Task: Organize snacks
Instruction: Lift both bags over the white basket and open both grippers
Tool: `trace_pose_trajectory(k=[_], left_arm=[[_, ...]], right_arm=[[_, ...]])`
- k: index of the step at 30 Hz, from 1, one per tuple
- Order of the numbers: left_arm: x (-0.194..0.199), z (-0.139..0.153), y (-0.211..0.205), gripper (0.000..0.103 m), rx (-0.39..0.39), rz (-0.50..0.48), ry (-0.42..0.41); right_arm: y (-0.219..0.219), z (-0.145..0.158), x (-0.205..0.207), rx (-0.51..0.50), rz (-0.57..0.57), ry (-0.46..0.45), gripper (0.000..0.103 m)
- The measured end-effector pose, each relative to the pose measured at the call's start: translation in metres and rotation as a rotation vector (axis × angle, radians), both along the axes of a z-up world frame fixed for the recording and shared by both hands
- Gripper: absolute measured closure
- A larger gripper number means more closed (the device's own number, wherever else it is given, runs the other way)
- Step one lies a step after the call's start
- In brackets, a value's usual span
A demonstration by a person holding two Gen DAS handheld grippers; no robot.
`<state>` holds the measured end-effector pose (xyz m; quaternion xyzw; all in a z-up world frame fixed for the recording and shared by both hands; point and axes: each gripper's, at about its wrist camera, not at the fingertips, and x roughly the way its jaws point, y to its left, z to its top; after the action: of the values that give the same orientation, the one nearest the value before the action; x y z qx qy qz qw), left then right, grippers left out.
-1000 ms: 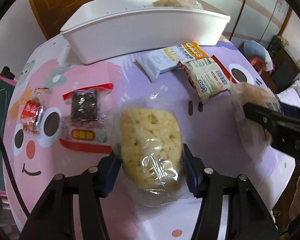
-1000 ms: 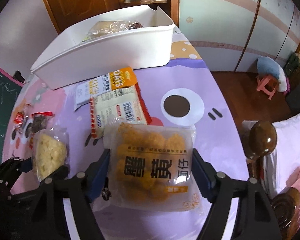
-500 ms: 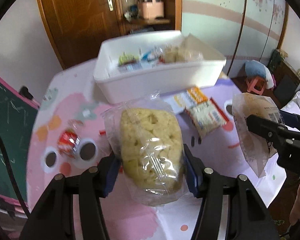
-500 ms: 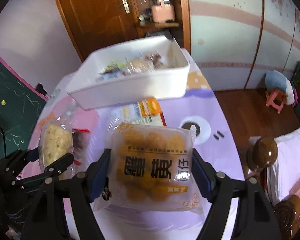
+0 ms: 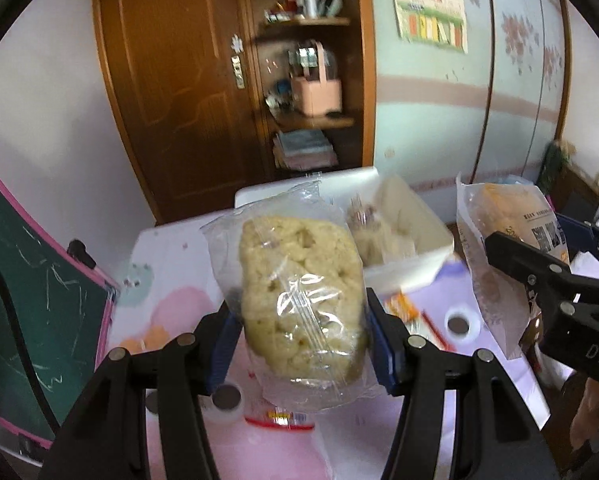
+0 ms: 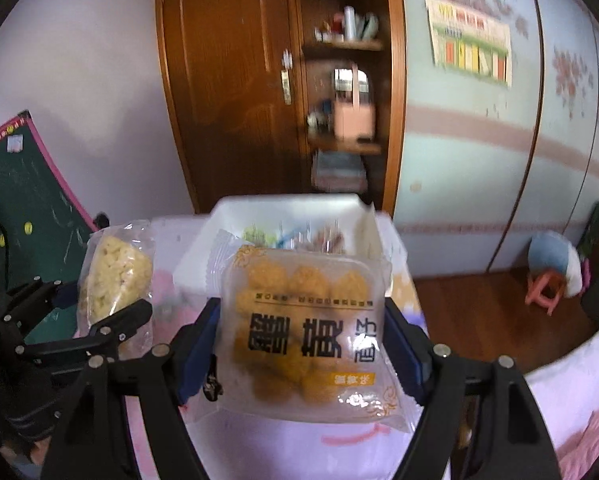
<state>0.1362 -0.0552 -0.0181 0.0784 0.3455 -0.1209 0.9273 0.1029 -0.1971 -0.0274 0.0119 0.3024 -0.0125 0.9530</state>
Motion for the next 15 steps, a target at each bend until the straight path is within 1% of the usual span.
trace_pose_trajectory(k=[1, 4, 9, 12, 15], left_arm=[[0.007, 0.011, 0.001, 0.047, -0.003, 0.007, -0.019], [0.024, 0.032, 0.003, 0.047, 0.005, 0.024, -0.071], [0.051, 0.062, -0.002, 0.047, 0.021, 0.053, -0.154], [0.072, 0.072, -0.005, 0.047, 0.023, 0.069, -0.171], [0.094, 0.072, -0.009, 0.047, 0.028, 0.08, -0.159]], right_arm=[[0.0, 0.008, 0.004, -0.004, -0.002, -0.024, 0.026], [-0.001, 0.025, 0.016, -0.016, -0.007, -0.075, 0.026], [-0.004, 0.045, 0.047, -0.02, -0.02, -0.114, 0.026], [-0.008, 0.051, 0.067, -0.017, -0.034, -0.119, 0.026], [-0.015, 0.055, 0.085, -0.001, -0.052, -0.116, 0.025]])
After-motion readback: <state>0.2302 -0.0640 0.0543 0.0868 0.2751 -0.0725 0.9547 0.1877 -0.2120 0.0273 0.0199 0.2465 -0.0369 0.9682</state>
